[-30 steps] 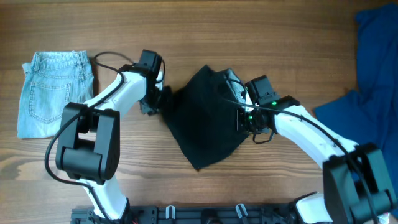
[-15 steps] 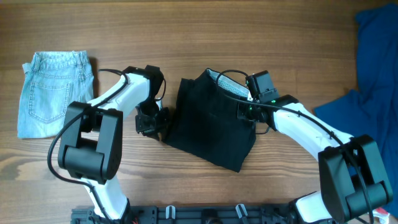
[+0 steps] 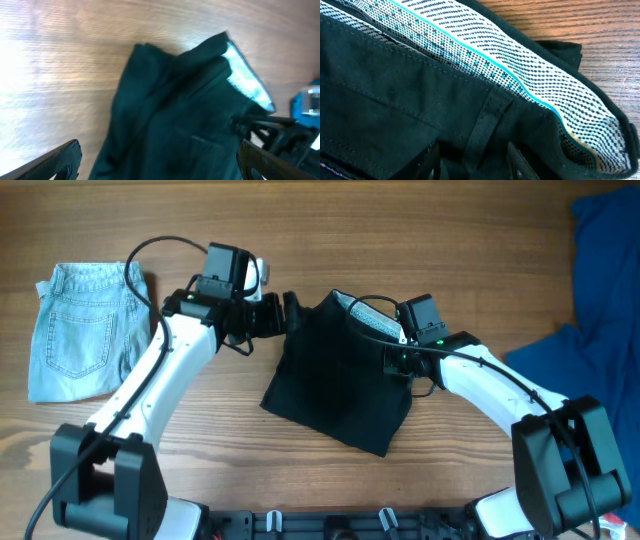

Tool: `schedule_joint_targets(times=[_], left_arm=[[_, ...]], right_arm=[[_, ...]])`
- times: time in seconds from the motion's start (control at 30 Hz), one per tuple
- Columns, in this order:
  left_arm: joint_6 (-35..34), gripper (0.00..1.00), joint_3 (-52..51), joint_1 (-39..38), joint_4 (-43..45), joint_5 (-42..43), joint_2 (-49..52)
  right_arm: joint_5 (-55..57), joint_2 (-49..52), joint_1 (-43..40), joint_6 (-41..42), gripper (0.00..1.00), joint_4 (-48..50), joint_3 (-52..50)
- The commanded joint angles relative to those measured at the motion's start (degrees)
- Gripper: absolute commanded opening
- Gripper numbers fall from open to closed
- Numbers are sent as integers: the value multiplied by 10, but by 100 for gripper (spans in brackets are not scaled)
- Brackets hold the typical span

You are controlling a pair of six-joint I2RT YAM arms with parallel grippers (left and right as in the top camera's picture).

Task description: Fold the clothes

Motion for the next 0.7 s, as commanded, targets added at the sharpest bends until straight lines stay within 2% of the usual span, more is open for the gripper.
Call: schedule_joint_targets(times=[0.0, 0.47, 0.67], left_arm=[[5, 100, -1, -14, 25, 31, 49], [-11, 99, -1, -46, 101, 32, 190], [-1, 82, -1, -110, 117, 39, 217]], right_arm=[[9, 12, -4, -5, 45, -5, 5], [3, 12, -4, -5, 45, -8, 5], [3, 12, -4, -5, 45, -9, 5]])
